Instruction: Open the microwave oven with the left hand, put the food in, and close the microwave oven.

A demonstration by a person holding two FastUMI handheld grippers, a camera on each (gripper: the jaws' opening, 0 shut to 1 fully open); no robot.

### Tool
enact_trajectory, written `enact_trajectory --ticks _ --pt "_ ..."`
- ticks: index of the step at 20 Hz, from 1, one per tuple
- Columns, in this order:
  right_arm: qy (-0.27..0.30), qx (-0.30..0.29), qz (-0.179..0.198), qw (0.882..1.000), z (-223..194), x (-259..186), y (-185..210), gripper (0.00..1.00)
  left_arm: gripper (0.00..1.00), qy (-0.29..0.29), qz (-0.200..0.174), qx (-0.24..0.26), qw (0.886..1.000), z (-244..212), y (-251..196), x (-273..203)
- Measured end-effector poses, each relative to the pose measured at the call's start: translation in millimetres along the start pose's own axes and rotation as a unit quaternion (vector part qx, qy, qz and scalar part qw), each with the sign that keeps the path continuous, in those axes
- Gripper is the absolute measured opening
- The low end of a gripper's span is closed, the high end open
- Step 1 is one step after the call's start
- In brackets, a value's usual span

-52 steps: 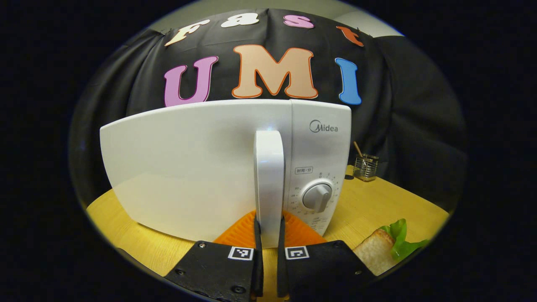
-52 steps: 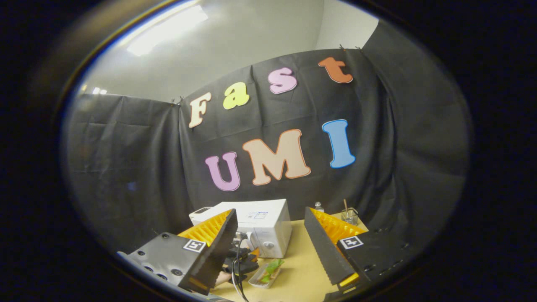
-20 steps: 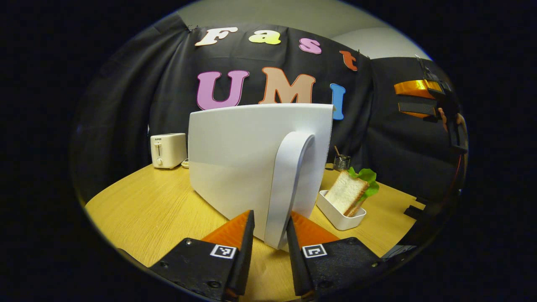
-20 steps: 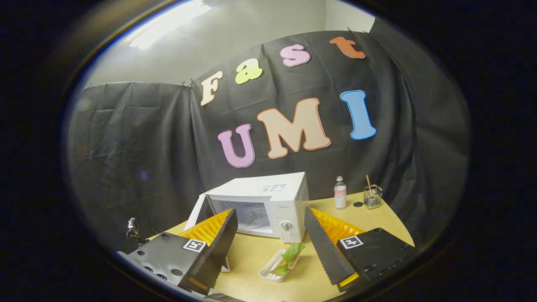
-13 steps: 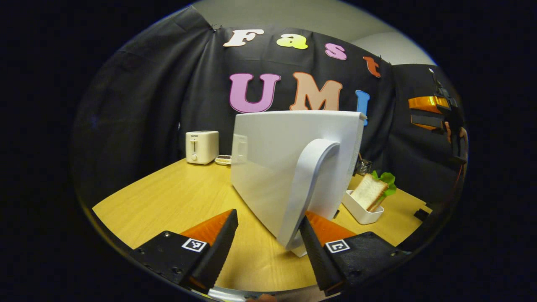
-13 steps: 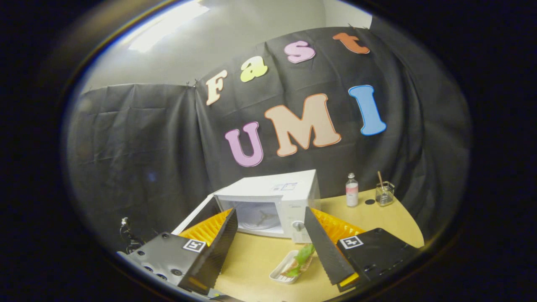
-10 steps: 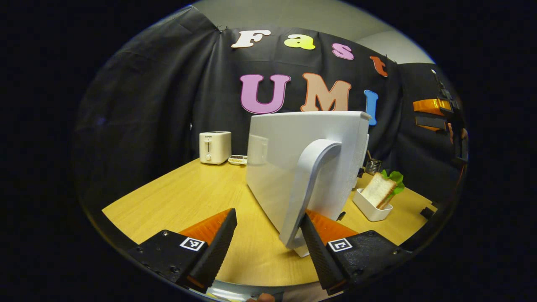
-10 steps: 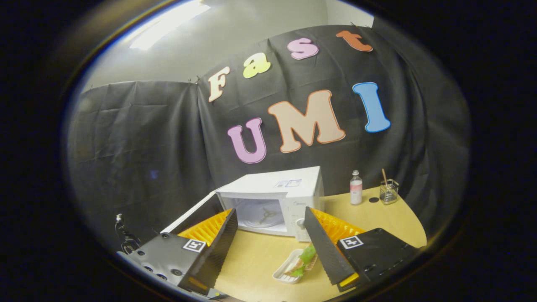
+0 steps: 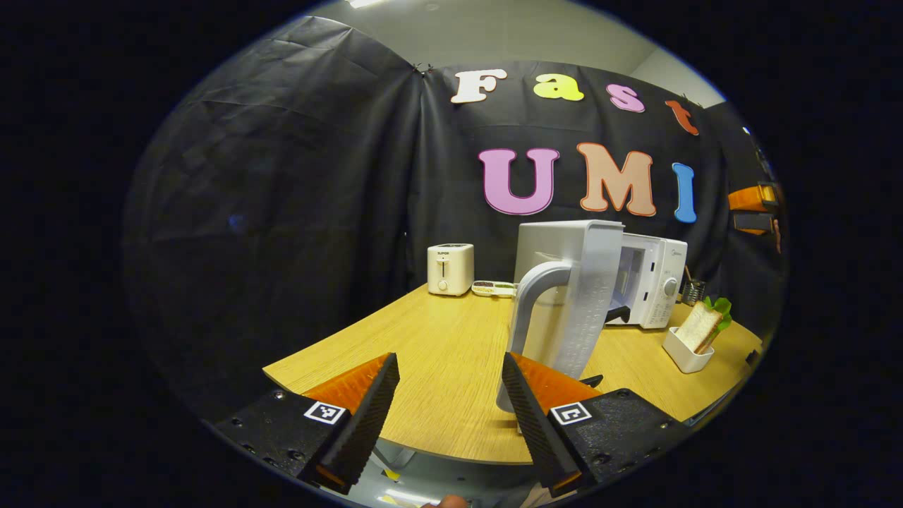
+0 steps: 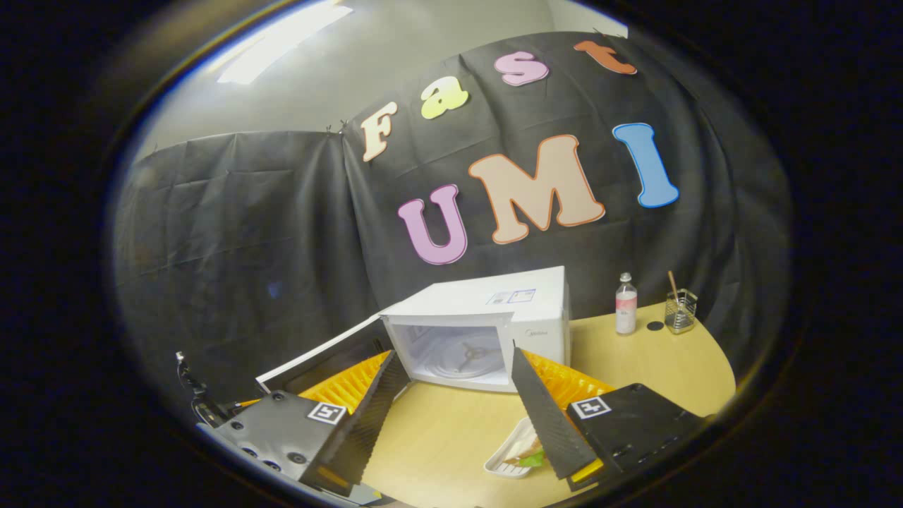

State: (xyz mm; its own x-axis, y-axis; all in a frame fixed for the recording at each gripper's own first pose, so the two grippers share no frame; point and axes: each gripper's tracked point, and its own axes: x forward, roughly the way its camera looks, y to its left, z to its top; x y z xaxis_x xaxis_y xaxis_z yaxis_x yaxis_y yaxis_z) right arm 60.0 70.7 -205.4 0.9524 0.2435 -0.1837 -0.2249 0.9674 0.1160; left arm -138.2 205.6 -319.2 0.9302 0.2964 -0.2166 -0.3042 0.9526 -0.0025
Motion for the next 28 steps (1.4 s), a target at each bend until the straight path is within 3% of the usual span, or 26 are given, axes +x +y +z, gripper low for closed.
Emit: enact_trajectory --ticks 1,2,3,4,6,7,8,9,13,15,19,20,24,25,28 --pt "0.002 0.0 -0.001 1.0 -2.5 1.4 -0.1 0.99 0.9 -0.001 0.008 -0.007 1.0 1.9 4.0 -2.9" --pt "0.006 0.001 -0.001 1.0 -4.7 4.0 -0.8 0.92 0.9 -0.006 0.018 -0.015 1.0 8.4 7.1 -2.9" --pt "0.012 0.001 -0.002 1.0 -8.5 4.7 -1.3 0.92 0.9 -0.013 0.028 -0.023 0.999 15.8 10.3 -2.3" --pt "0.019 0.003 -0.005 1.0 -12.0 6.0 -3.5 0.99 0.9 -0.019 0.038 -0.03 0.999 19.9 13.3 -2.8" --pt "0.035 0.006 -0.013 0.999 -19.3 6.6 -11.2 0.99 0.9 -0.033 0.053 -0.039 0.997 30.5 14.5 -5.9" --pt "0.046 0.009 -0.018 0.999 -23.0 7.5 -15.1 0.92 0.9 -0.041 0.06 -0.038 0.997 35.6 16.2 -7.6" --pt "0.056 0.014 -0.021 0.998 -26.8 7.5 -19.3 0.92 0.9 -0.051 0.07 -0.035 0.996 43.7 19.1 -9.4" --pt "0.07 0.019 -0.025 0.997 -31.4 8.0 -24.0 0.99 0.85 -0.064 0.08 -0.029 0.994 56.3 24.2 -12.9" --pt "0.127 0.032 -0.041 0.991 -51.0 13.3 -44.7 0.99 0.89 -0.107 0.128 0.005 0.986 96.6 36.3 -12.5" --pt "0.145 0.031 -0.061 0.987 -58.6 15.1 -64.8 0.99 0.89 -0.121 0.127 -0.001 0.984 109.2 30.2 -11.6" --pt "0.217 0.068 -0.071 0.971 -91.8 16.2 -85.4 1.0 0.85 -0.131 0.135 0.002 0.982 117.3 30.4 -3.4" --pt "0.233 0.077 -0.078 0.966 -100.2 17.1 -92.5 1.0 0.89 -0.13 0.134 0.004 0.982 118.4 29.7 -0.2" --pt "0.281 0.094 -0.109 0.949 -128.5 18.2 -116.3 0.99 0.89 -0.115 0.126 0.0 0.985 109.6 31.9 13.1" --pt "0.295 0.097 -0.113 0.944 -135.6 18.9 -119.1 0.92 0.89 -0.113 0.125 -0.003 0.986 107.6 34.6 16.0" --pt "0.328 0.115 -0.113 0.931 -153.5 21.5 -115.6 0.92 0.85 -0.102 0.119 0.009 0.988 102.4 37.9 21.5"
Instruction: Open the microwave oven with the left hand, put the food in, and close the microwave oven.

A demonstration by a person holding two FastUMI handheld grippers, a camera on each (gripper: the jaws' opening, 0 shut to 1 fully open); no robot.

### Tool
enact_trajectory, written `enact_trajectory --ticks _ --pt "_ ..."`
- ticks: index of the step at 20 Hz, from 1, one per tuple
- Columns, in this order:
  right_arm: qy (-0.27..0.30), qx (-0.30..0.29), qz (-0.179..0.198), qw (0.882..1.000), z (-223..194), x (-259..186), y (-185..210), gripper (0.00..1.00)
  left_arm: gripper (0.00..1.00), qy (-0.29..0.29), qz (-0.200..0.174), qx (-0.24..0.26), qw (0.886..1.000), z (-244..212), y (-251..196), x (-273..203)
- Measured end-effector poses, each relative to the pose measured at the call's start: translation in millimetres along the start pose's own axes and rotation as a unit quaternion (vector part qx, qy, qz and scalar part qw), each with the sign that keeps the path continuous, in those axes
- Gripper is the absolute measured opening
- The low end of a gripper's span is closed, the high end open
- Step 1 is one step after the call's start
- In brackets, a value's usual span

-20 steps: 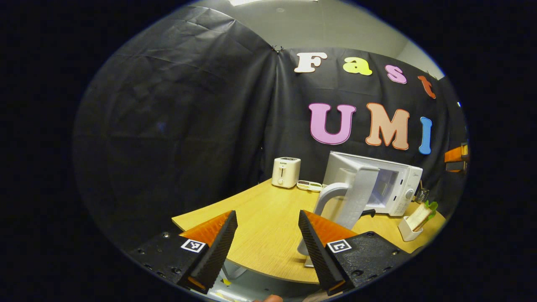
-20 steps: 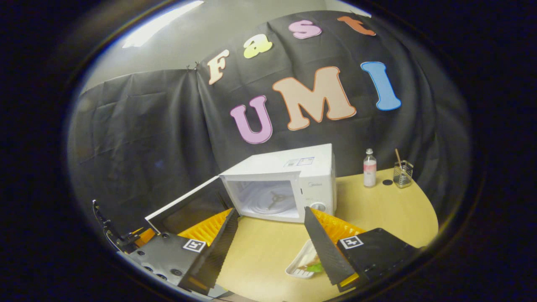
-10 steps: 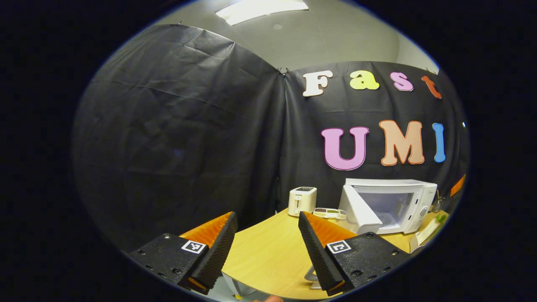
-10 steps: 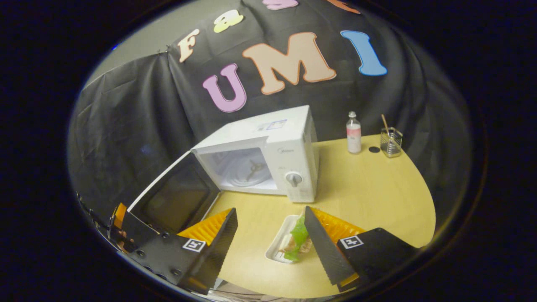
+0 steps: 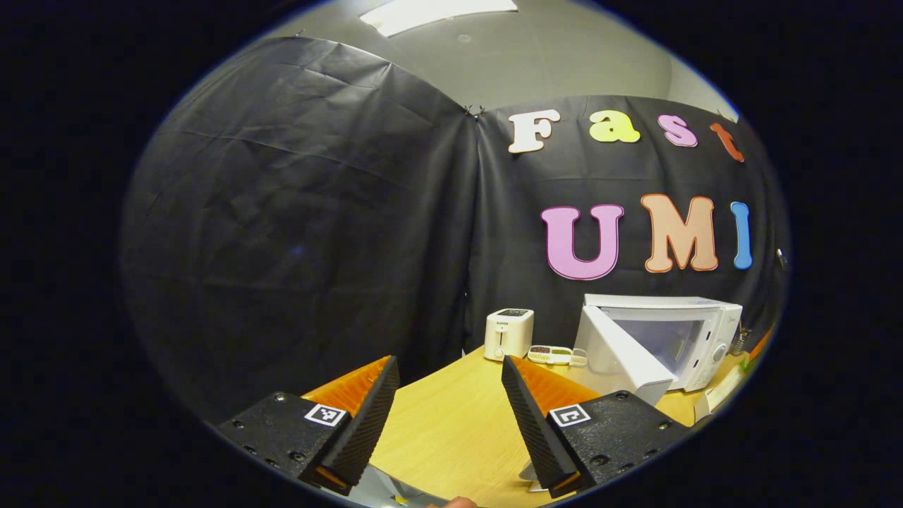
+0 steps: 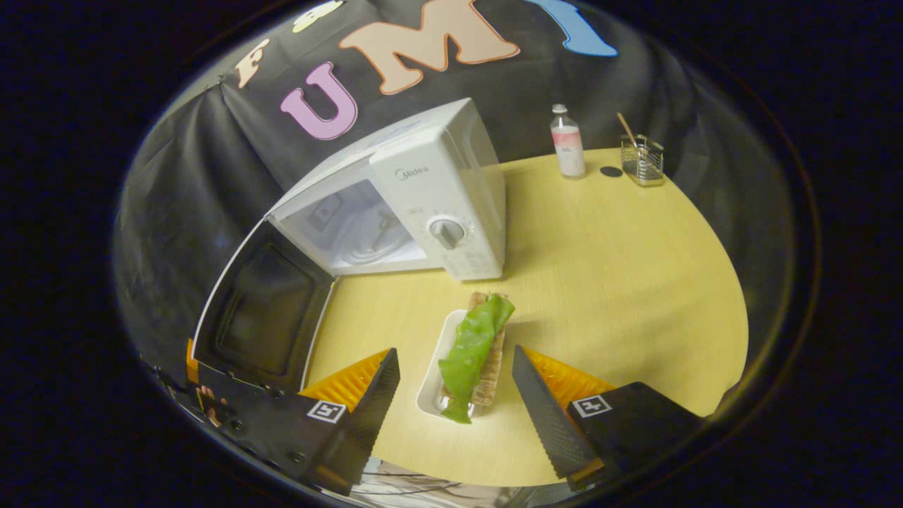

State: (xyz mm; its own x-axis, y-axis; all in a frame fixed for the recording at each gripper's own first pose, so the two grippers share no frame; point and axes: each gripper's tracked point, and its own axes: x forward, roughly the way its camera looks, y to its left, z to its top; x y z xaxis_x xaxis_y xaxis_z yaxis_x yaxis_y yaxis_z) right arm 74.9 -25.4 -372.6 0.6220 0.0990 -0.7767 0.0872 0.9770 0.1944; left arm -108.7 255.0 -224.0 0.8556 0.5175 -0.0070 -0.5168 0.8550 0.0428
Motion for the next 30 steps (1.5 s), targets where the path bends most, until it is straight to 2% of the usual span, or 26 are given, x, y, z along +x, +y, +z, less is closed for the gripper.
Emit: enact_trajectory --ticks 1,2,3,4,6,7,8,9,12,15,16,17,18,19,21,22,23,25,26,27,30 --pt "0.012 0.004 -0.002 1.0 -5.1 5.2 -0.2 0.92 0.89 0.003 -0.004 0.001 1.0 -0.5 0.3 1.1" --pt "0.018 0.008 -0.01 1.0 -6.9 10.7 -2.5 0.91 0.85 0.005 -0.002 0.003 1.0 -1.4 1.9 1.8" --pt "0.022 0.012 -0.019 0.999 -9.6 15.8 -5.7 0.91 0.89 0.009 0.003 0.007 1.0 -3.8 5.6 4.4" --pt "0.026 0.017 -0.027 0.999 -11.0 22.1 -8.5 0.91 0.84 0.012 0.001 0.008 1.0 -6.3 7.4 6.0" --pt "0.037 0.028 -0.034 0.998 -16.6 31.8 -10.1 0.91 0.85 0.023 0.002 0.008 1.0 -12.2 7.7 9.2" --pt "0.042 0.035 -0.033 0.998 -19.8 35.3 -8.2 0.89 0.89 0.027 0.003 0.008 1.0 -14.9 8.1 11.4" --pt "0.048 0.04 -0.029 0.998 -23.1 38.4 -6.5 0.98 0.89 0.028 0.001 0.007 1.0 -15.5 7.5 13.2" --pt "0.052 0.045 -0.026 0.997 -25.6 40.5 -4.7 0.87 0.85 0.03 -0.001 0.004 1.0 -16.9 5.2 14.7" --pt "0.059 0.049 -0.037 0.996 -33.4 47.0 -9.1 0.69 0.89 0.038 -0.007 -0.006 0.999 -21.5 -1.4 19.2" --pt "0.051 0.084 -0.044 0.994 -35.3 50.1 -13.0 0.46 0.89 0.046 -0.018 -0.015 0.999 -26.6 -10.2 21.2" --pt "0.046 0.09 -0.049 0.994 -35.3 48.2 -13.7 0.47 0.89 0.047 -0.019 -0.015 0.999 -27.0 -11.0 21.0" --pt "0.039 0.095 -0.052 0.993 -35.7 46.5 -13.4 0.41 0.89 0.047 -0.016 -0.014 0.999 -27.3 -10.1 21.9" --pt "0.033 0.1 -0.053 0.993 -35.7 44.7 -11.5 0.41 0.85 0.047 -0.014 -0.011 0.999 -25.7 -8.3 21.8" --pt "0.027 0.102 -0.049 0.993 -35.3 40.8 -8.1 0.41 0.89 0.044 -0.01 -0.008 0.999 -24.0 -5.5 21.0" --pt "0.014 0.124 -0.038 0.992 -33.8 36.6 4.0 0.28 0.89 0.032 -0.01 -0.004 0.999 -17.7 -4.2 18.3" --pt "0.006 0.122 -0.03 0.992 -31.9 34.3 8.4 0.34 0.85 0.029 -0.01 -0.002 1.0 -14.6 -4.1 17.9" --pt "-0.003 0.121 -0.025 0.992 -31.3 30.2 14.0 0.34 0.89 0.027 -0.009 0.0 1.0 -13.4 -3.1 16.8" --pt "-0.028 0.123 -0.009 0.992 -25.9 18.9 26.5 0.34 0.89 0.019 -0.011 0.006 1.0 -8.2 -2.6 14.9" --pt "-0.046 0.123 0.0 0.991 -20.8 12.5 34.2 0.34 0.85 0.015 -0.01 0.008 1.0 -6.7 -1.3 14.8" --pt "-0.067 0.12 0.011 0.991 -15.7 5.7 43.9 0.35 0.85 0.014 -0.01 0.007 1.0 -5.9 -1.9 14.3" --pt "-0.126 0.11 0.055 0.984 -1.6 -7.0 81.3 0.34 0.85 0.015 -0.021 0.002 1.0 -5.7 -9.0 12.3"
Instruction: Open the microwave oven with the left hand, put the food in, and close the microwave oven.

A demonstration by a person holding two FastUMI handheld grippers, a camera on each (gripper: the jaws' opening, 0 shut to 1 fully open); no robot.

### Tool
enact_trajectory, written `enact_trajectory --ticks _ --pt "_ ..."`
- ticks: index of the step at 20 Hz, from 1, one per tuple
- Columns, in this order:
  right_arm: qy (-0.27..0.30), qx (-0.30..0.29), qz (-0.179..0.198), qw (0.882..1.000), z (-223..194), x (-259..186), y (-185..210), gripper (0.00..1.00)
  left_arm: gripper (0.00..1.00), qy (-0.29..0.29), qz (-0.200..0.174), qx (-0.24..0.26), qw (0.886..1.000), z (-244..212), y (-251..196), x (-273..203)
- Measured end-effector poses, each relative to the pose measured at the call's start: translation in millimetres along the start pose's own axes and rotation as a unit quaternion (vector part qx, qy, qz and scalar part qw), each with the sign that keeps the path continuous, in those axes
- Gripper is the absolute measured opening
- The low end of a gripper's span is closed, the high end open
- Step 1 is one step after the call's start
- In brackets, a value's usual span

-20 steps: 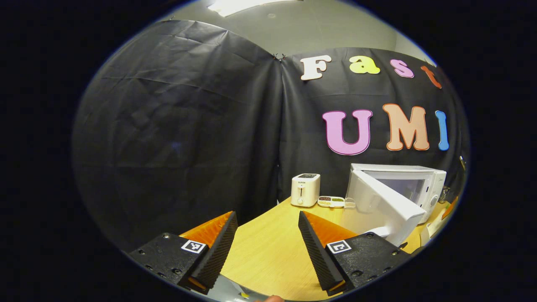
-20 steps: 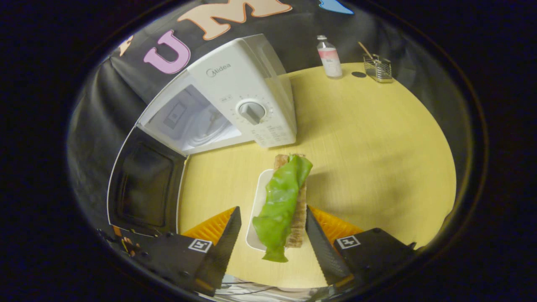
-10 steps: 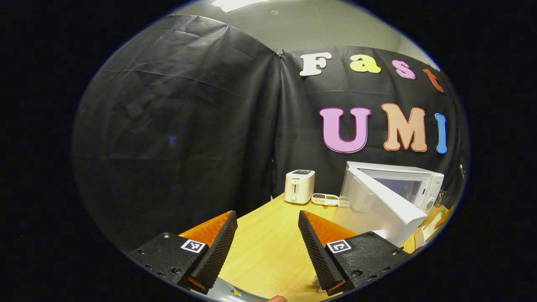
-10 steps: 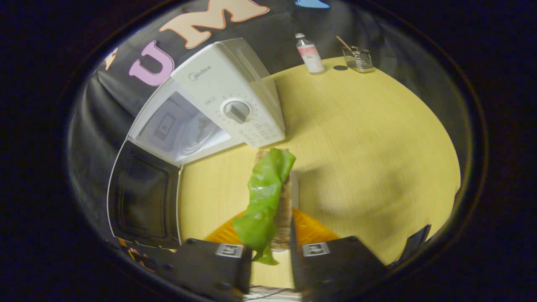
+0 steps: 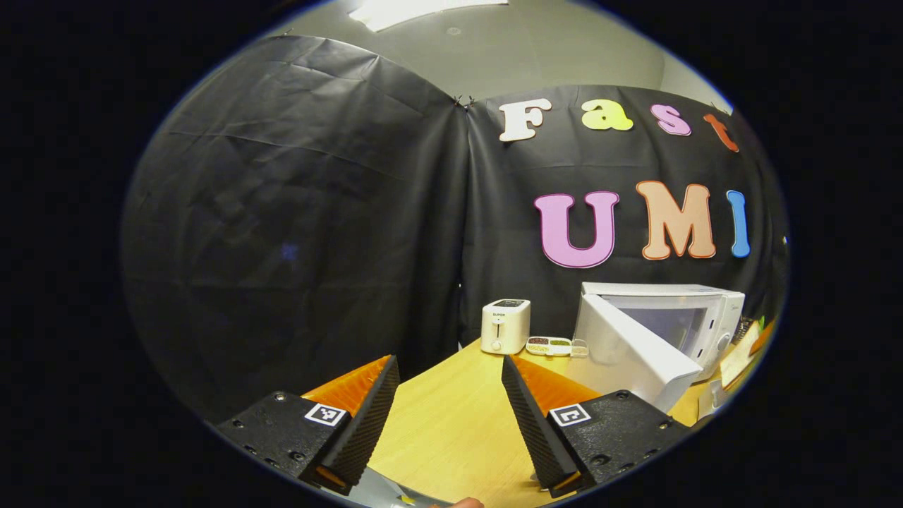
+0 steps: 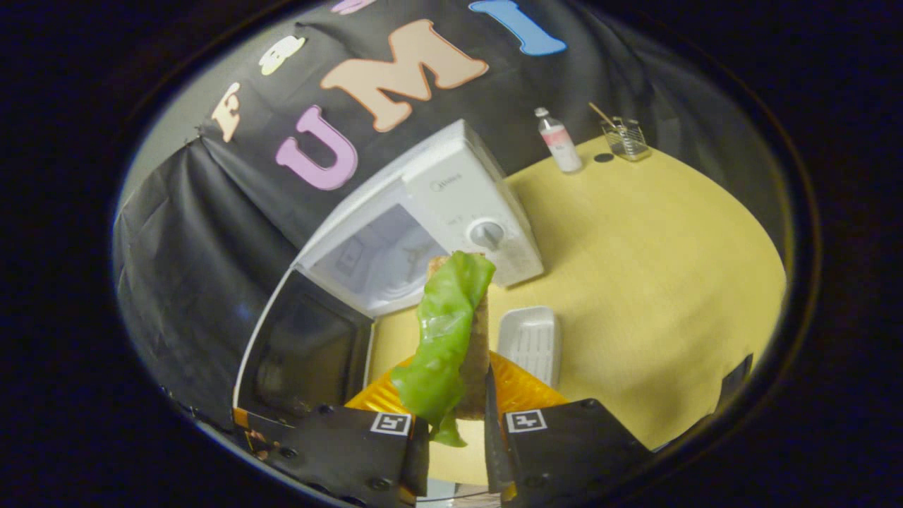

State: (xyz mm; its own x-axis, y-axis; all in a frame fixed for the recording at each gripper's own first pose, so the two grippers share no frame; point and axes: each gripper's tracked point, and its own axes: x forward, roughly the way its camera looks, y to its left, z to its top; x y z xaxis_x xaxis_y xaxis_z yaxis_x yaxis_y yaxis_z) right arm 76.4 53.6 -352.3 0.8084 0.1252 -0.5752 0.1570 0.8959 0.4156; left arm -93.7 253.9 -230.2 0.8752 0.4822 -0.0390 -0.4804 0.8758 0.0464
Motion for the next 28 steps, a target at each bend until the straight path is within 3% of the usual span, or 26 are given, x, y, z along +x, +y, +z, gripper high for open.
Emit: enact_trajectory --ticks 4,9,15,20,22,24,25,28 --pt "-0.066 -0.019 0.051 0.996 -8.0 8.8 43.6 0.34 0.89 0.0 0.003 -0.002 1.0 0.7 1.0 1.2" --pt "-0.146 -0.025 0.082 0.986 -21.2 52.9 83.9 0.34 0.89 0.001 0.009 0.002 1.0 -0.6 4.9 2.0" --pt "-0.153 -0.013 0.065 0.986 -27.1 131.4 102.9 0.34 0.89 -0.006 0.0 0.0 1.0 5.6 0.1 -0.6" --pt "-0.19 0.0 0.047 0.981 -3.2 182.2 107.4 0.34 0.89 -0.014 0.007 0.002 1.0 7.2 4.6 0.1" --pt "-0.203 0.001 0.045 0.978 9.1 198.1 114.5 0.34 0.84 -0.012 0.016 0.004 1.0 6.0 8.7 1.2" --pt "-0.21 0.0 0.051 0.976 18.1 212.5 126.5 0.34 0.89 -0.009 0.018 0.003 1.0 4.8 9.3 2.4" --pt "-0.213 -0.002 0.054 0.976 21.6 219.8 133.1 0.27 0.85 -0.008 0.019 0.002 1.0 4.7 10.4 2.9" --pt "-0.215 -0.028 0.038 0.976 25.4 242.7 137.8 0.26 0.89 -0.01 0.015 -0.001 1.0 4.0 9.0 3.2"
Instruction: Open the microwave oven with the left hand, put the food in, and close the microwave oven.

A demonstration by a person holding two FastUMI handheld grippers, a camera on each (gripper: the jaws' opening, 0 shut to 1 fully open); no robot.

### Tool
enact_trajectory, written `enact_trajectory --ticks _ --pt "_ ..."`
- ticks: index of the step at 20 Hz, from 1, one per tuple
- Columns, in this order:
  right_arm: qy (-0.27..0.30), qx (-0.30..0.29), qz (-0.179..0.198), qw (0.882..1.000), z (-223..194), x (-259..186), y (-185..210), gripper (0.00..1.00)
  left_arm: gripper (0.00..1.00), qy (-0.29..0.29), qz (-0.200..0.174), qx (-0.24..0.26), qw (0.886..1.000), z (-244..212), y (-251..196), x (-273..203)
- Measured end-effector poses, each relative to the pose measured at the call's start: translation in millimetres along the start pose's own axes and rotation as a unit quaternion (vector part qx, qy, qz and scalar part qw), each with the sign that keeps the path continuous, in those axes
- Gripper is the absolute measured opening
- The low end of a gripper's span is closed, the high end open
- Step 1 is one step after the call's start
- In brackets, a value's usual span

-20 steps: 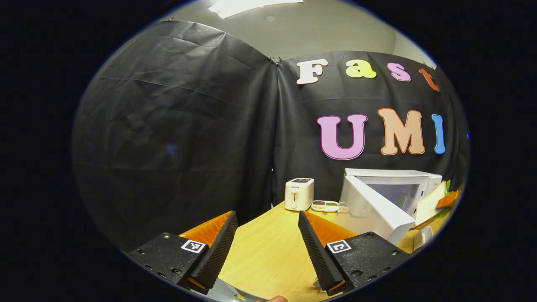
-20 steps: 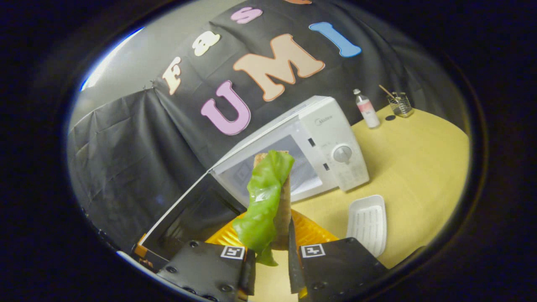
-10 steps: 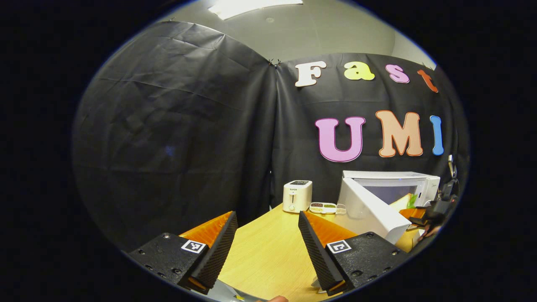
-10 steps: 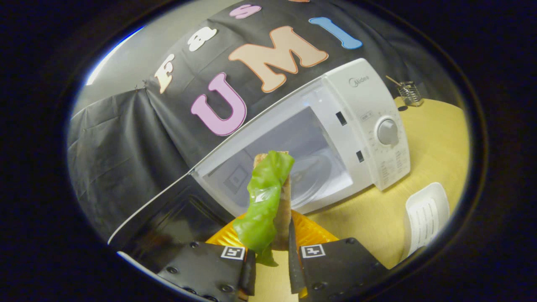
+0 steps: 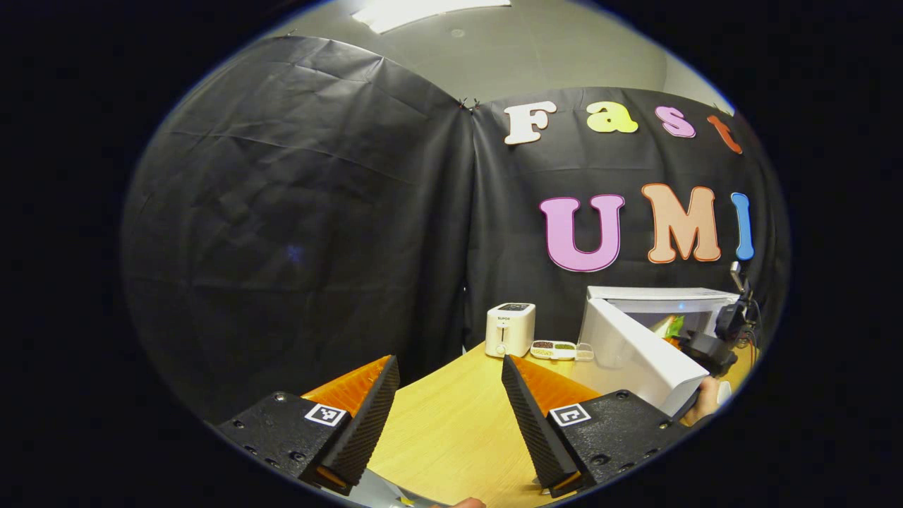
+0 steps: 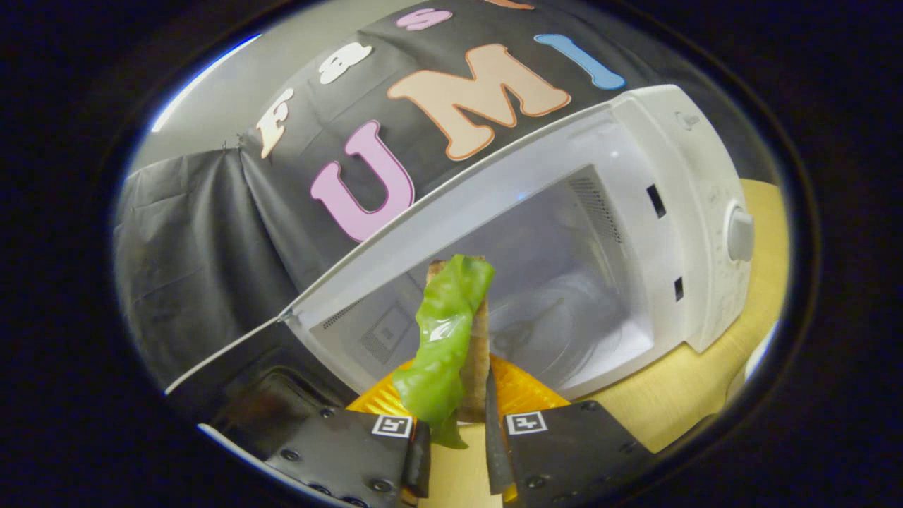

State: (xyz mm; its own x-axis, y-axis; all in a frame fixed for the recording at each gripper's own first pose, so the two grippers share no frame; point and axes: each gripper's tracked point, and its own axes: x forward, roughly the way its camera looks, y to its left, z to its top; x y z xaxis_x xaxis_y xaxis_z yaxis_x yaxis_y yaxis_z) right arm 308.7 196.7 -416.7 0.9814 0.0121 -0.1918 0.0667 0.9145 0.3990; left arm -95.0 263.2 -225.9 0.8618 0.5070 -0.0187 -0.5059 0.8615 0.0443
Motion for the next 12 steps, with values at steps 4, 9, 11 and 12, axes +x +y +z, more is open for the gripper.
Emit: enact_trajectory --ticks 4,9,11,12 --pt "0.018 0.025 0.0 1.0 -8.3 21.4 1.1 0.41 0.89 0.001 0.0 -0.002 1.0 -1.1 -0.7 0.4" --pt "0.03 0.027 -0.032 0.999 -5.5 40.8 -24.3 0.26 0.85 0.005 0.0 -0.005 1.0 -2.4 -0.3 1.7" --pt "0.034 0.003 -0.046 0.998 -4.6 44.3 -35.5 0.34 0.85 0.007 0.002 -0.007 1.0 -2.6 -0.9 1.8" --pt "0.035 -0.003 -0.047 0.998 -3.6 43.8 -36.1 0.35 0.85 0.006 0.001 -0.007 1.0 -2.4 -1.1 1.9"
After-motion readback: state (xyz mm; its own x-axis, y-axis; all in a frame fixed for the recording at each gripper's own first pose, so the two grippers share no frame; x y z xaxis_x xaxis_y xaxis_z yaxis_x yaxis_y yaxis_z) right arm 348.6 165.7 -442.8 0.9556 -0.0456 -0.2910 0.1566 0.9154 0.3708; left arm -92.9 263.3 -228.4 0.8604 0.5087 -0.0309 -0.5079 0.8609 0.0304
